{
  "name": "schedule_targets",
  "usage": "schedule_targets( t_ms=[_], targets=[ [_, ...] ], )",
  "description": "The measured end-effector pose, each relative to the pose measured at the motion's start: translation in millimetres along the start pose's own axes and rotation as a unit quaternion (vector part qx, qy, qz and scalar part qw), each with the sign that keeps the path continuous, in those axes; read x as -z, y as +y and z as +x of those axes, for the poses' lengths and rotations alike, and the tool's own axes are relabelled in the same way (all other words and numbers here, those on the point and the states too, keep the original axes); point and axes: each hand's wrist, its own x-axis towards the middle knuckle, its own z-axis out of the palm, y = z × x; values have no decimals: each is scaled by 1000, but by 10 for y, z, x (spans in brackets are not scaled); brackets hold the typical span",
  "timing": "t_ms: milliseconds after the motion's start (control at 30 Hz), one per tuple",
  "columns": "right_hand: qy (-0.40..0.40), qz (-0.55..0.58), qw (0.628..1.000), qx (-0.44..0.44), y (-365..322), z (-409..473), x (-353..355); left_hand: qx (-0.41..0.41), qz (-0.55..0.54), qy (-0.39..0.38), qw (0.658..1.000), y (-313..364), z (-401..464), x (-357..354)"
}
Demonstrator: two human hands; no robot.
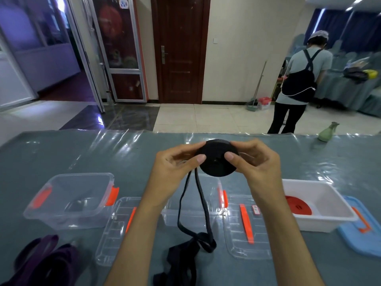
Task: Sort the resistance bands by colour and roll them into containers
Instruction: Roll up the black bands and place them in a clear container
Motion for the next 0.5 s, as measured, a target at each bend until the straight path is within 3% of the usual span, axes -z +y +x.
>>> schedule_targets(
  t_ms=[133,233,367,500],
  targets=[
    [-64,-3,997,-42,16,-15,-85,-16,30,21,999,42,7,11],
    [-14,-24,1000,-10,-15,-30,-161,-12,24,35,999,13,-20,7],
    [14,-16,1000,10,-7,-59,-181,-7,55,-7,998,24,-40,102],
    [-27,20,998,-50,-59,-64,-200,-42,53,69,995,55,-44,100]
  ],
)
